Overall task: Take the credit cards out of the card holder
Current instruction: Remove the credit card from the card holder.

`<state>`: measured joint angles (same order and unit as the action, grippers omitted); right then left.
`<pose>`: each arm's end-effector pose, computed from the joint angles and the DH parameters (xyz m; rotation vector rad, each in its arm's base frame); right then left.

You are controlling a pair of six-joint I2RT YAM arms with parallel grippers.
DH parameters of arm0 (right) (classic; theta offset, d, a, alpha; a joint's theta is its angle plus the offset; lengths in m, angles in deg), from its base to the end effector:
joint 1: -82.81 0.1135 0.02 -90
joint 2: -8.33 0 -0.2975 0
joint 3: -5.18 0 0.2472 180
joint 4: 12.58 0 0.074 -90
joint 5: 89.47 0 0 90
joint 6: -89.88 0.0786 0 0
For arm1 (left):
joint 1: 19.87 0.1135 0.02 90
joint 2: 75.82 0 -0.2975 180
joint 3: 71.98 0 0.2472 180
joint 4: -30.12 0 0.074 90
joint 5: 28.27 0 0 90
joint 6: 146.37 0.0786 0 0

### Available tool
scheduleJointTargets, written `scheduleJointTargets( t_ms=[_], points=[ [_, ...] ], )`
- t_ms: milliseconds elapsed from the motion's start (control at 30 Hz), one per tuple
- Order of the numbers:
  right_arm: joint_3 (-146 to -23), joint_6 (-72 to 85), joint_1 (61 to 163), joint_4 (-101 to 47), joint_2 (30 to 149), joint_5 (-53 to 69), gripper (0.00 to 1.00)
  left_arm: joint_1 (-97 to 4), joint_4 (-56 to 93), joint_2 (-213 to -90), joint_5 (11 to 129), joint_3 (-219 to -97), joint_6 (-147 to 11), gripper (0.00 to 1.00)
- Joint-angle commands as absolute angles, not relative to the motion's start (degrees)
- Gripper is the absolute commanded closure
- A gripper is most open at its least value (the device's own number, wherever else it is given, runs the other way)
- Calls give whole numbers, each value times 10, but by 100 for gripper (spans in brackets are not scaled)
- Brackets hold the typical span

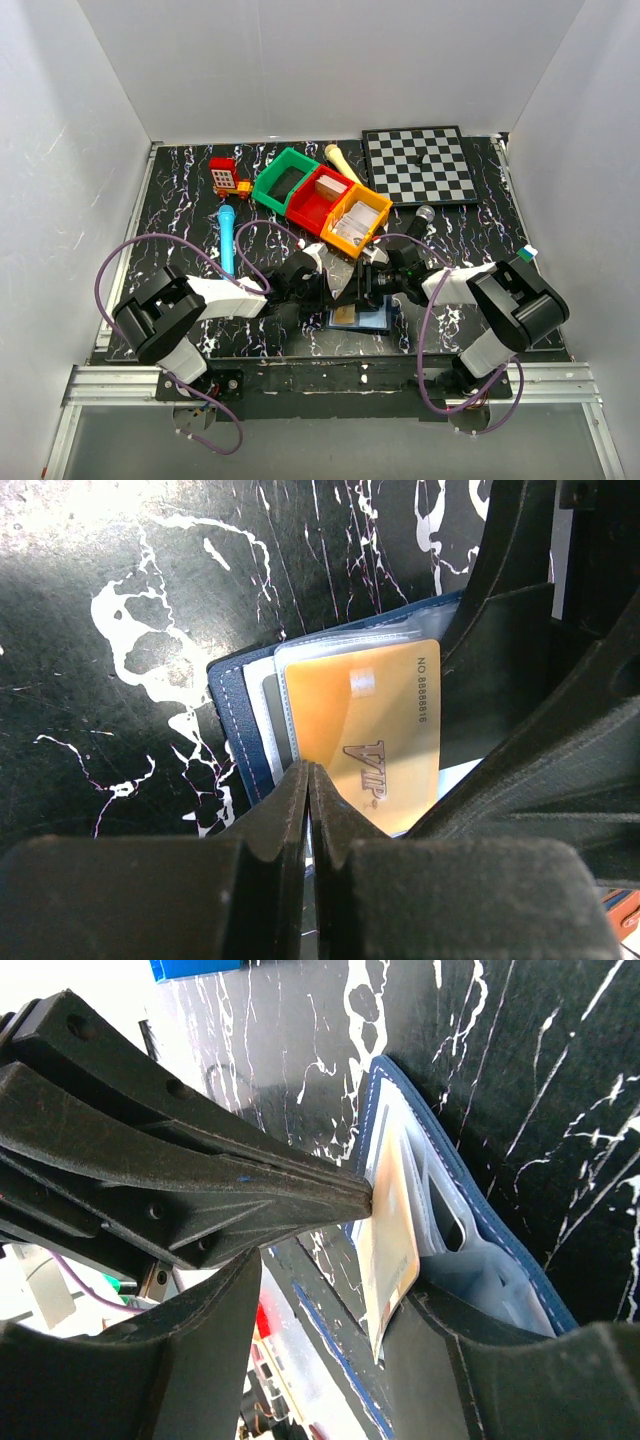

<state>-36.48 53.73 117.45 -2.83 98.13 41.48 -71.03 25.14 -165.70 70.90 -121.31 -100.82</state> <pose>0.2080 0.2063 0.1441 -0.0283 2.5748 1.5327 0.1868 -0.2520 0.1421 0.2355 2.5719 -0.9208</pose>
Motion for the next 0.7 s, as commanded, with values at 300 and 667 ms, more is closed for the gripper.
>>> scheduleJointTargets(
  t_ms=[300, 667],
  points=[
    [-388, 502, 1185, -60, 953, 403, 46, -721, 193, -1680, 698, -1206, -1014, 100],
    [-392, 476, 1181, -112, 925, 393, 48, -721, 182, -1666, 682, -1196, -1024, 100]
  ],
)
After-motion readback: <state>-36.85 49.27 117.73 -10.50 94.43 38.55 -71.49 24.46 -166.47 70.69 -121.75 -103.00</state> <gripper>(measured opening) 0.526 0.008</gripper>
